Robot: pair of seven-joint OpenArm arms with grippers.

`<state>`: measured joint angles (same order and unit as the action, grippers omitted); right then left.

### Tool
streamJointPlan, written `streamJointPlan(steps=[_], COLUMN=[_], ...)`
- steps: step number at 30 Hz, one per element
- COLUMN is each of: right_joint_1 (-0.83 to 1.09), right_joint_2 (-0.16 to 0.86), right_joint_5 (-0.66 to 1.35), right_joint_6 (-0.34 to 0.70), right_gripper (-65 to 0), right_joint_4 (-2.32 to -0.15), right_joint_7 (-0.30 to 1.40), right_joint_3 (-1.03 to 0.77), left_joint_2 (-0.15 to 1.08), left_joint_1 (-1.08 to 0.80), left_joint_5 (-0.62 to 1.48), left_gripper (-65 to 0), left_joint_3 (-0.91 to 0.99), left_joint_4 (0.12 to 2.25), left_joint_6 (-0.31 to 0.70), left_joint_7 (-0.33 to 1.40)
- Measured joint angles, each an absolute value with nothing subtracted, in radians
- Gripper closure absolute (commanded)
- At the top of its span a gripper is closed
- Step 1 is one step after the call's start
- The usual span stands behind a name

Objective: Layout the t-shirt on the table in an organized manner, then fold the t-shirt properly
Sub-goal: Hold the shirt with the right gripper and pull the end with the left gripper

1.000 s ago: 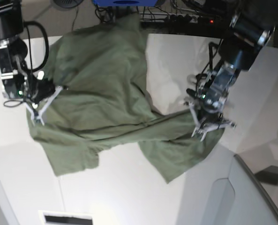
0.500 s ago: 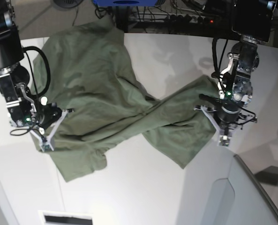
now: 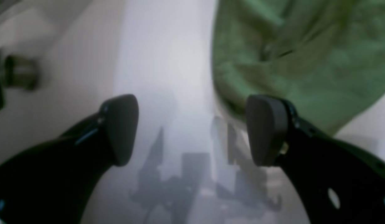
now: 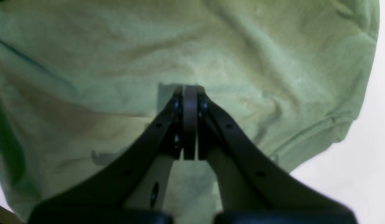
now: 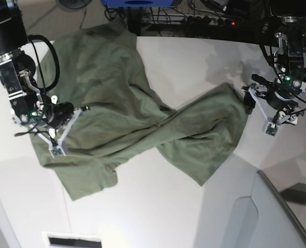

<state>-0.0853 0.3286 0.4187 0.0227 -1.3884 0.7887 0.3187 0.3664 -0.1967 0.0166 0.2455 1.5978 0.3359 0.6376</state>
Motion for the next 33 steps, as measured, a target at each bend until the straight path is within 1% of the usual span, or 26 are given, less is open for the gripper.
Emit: streamJointPlan(steps=[3,4,7,11,16,17,20,22,23,26,29,33], right_joint_1=[-0.085,-0.085,-0.085,-0.083,-0.063,-0.060,-0.060,-0.060,-0.057,-0.054,-0.055,-0.054], right_joint_2=[0.316,0.316,0.316,0.315,0.313,0.315,0.314,0.313,0.313,0.313,0.313,0.313], right_joint_5=[0.419,0.419,0.419,0.419,0.418,0.418,0.419,0.419,0.418,0.418,0.419,0.418], right_joint_6=[0.023,0.023,0.023,0.022,0.023,0.023,0.023,0.023,0.023,0.023,0.023,0.023], right_gripper=[0.0,0.0,0.0,0.0,0.0,0.0,0.0,0.0,0.0,0.0,0.0,0.0], right_joint_4=[-1.388,-1.387,-1.387,-1.386,-1.388,-1.388,-1.388,-1.388,-1.388,-1.388,-1.388,-1.388], right_joint_7=[0.789,0.789,0.789,0.794,0.792,0.796,0.795,0.789,0.789,0.794,0.793,0.793], right_joint_3=[0.319,0.319,0.319,0.319,0.321,0.321,0.321,0.321,0.321,0.321,0.321,0.321], left_joint_2=[0.367,0.366,0.359,0.355,0.356,0.355,0.356,0.356,0.355,0.355,0.355,0.339], left_joint_1=[-0.184,-0.174,-0.144,-0.119,-0.101,-0.101,-0.105,-0.105,-0.105,-0.105,-0.105,-0.102], left_joint_5=[0.005,0.004,0.011,0.006,0.008,0.008,0.008,0.008,0.009,0.009,0.012,0.010], left_gripper=[-38.3,-36.2,-33.9,-33.9,-34.4,-36.2,-46.9,-51.7,-51.5,-47.1,-44.8,-44.8], left_joint_3=[0.237,0.219,0.183,0.150,0.127,0.127,0.127,0.127,0.127,0.127,0.127,0.127], left_joint_4=[1.534,1.518,1.465,1.419,1.417,1.417,1.417,1.417,1.417,1.414,1.409,1.368], left_joint_6=[0.338,0.337,0.341,0.339,0.339,0.338,0.339,0.339,0.339,0.339,0.339,0.337], left_joint_7=[0.589,0.595,0.589,0.593,0.587,0.587,0.589,0.590,0.590,0.590,0.590,0.587])
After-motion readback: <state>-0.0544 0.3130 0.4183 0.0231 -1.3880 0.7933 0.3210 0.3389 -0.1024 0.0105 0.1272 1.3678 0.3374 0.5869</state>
